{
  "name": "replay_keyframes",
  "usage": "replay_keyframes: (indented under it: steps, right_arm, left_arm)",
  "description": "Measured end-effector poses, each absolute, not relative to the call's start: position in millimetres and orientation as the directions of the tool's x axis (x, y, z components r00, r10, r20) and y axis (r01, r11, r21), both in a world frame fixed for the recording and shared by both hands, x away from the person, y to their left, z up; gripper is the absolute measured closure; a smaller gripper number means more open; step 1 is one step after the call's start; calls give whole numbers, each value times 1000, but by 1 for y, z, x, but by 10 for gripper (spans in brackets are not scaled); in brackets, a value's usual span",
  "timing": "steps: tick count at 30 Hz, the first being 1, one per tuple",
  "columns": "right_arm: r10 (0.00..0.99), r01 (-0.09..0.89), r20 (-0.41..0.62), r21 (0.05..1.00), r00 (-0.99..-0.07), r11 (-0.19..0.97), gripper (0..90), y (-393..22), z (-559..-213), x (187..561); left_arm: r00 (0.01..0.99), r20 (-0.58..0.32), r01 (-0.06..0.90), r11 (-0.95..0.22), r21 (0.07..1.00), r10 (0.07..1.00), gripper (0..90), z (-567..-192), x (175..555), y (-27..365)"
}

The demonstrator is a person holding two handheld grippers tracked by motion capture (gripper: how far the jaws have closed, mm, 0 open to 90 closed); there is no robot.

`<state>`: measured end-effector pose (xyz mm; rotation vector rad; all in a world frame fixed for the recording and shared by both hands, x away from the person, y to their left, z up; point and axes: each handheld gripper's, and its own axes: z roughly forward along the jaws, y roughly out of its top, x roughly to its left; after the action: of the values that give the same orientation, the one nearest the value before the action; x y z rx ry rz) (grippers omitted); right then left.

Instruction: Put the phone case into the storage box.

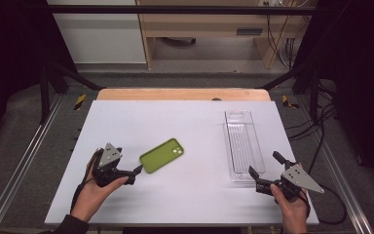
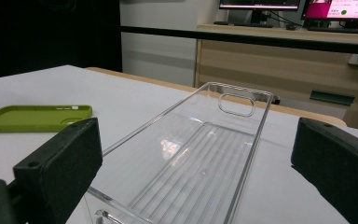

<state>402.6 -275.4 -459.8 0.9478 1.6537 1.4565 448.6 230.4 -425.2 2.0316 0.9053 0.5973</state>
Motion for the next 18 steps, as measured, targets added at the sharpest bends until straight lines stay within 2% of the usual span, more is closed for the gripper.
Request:
replay_keyframes:
  steps: [12, 18]
  right_arm:
    - [885, 65, -42, 995, -464, 81, 23, -277, -460, 402]
    - [883, 65, -44, 994, -468, 84, 23, -277, -460, 402]
  left_arm:
    - [675, 142, 368, -497, 786, 724, 51, -421, 474, 196]
    - [672, 137, 357, -480, 801, 727, 127, -421, 481, 185]
